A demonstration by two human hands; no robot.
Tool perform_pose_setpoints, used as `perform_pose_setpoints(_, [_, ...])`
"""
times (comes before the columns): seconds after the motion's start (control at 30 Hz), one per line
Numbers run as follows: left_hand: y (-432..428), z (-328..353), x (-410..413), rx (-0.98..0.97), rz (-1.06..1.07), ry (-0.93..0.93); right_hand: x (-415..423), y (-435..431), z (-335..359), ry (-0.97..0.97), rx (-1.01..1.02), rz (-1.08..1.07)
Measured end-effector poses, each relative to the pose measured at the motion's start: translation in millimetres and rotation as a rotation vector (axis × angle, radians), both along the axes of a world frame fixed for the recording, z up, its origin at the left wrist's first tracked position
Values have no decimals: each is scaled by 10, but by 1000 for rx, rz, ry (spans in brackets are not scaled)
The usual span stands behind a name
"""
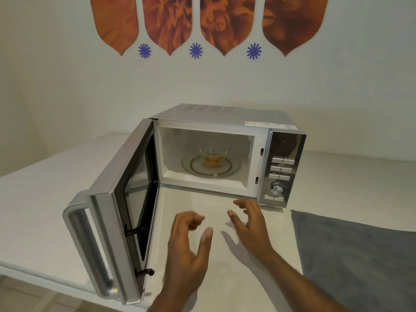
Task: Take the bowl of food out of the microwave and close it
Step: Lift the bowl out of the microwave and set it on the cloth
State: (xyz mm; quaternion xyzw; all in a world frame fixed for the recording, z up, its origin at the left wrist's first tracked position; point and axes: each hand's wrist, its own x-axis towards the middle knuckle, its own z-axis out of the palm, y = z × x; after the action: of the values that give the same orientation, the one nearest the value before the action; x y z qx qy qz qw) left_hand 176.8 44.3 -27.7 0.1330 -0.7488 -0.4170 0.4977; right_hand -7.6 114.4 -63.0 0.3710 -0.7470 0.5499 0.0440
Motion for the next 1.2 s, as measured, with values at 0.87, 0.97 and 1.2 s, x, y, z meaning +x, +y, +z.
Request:
perform_pose_setpoints(0.87, [-1701, 350, -2778, 910, 56, -79, -1720, -1735, 603, -613, -34, -50])
perform_pose_setpoints(0.97, [-1786, 360, -2854, 966, 35, -137, -1796, -1871, 640, -639, -3, -24])
perform_pose_setpoints(1.2, [-1761, 233, -2903, 967, 41, -202, -1919, -1984, 656, -562, 83, 6])
